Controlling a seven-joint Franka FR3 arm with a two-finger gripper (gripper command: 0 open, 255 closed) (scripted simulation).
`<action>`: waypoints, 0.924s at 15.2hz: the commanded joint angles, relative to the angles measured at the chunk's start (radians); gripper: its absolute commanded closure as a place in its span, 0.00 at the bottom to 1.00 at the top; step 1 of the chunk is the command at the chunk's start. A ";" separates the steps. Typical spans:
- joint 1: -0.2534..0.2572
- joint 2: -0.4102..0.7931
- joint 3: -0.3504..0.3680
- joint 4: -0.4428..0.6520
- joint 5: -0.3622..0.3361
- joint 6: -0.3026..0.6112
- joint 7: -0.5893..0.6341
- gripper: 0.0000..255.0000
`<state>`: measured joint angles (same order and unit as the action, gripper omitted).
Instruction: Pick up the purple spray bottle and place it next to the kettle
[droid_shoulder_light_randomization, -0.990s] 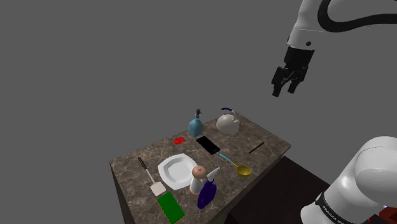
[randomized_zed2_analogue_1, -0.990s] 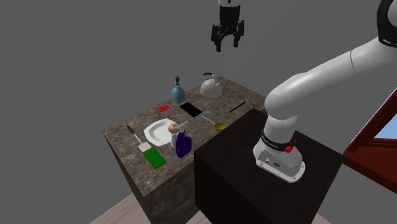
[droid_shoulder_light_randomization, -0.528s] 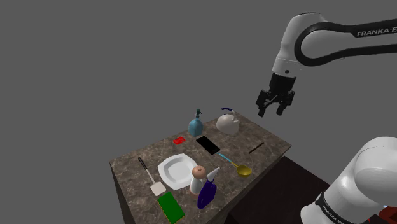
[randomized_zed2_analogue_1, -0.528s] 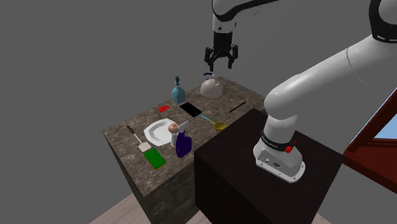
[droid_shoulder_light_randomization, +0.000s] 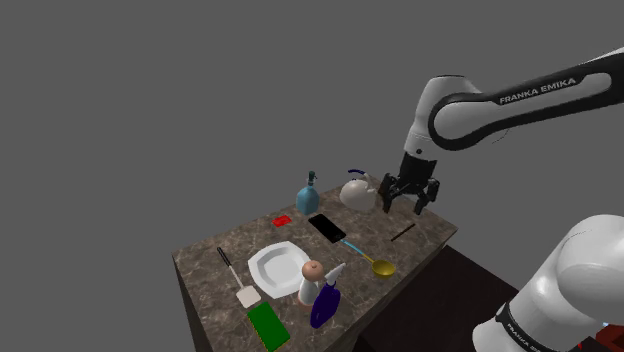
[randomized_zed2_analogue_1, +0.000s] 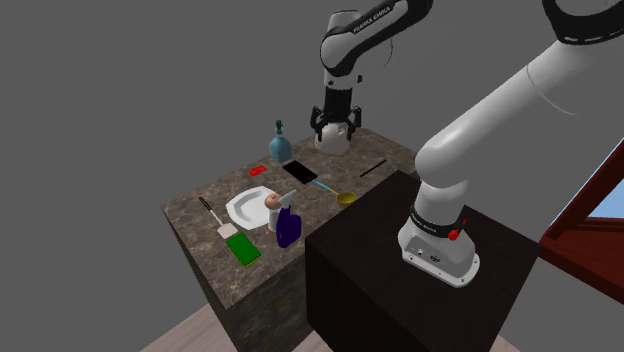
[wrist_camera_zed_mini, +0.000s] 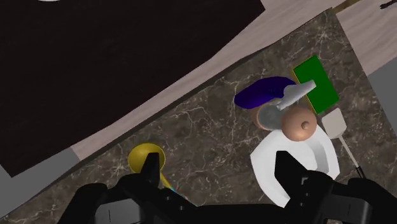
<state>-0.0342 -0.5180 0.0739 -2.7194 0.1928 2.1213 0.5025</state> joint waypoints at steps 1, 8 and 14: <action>0.005 0.063 0.009 -0.028 0.040 0.089 0.032 0.00; 0.058 0.339 0.031 -0.051 0.232 0.380 0.093 0.00; 0.110 0.626 0.064 0.017 0.523 0.590 0.023 0.00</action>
<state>0.0700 0.0507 0.1292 -2.7212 0.6534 2.6739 0.5467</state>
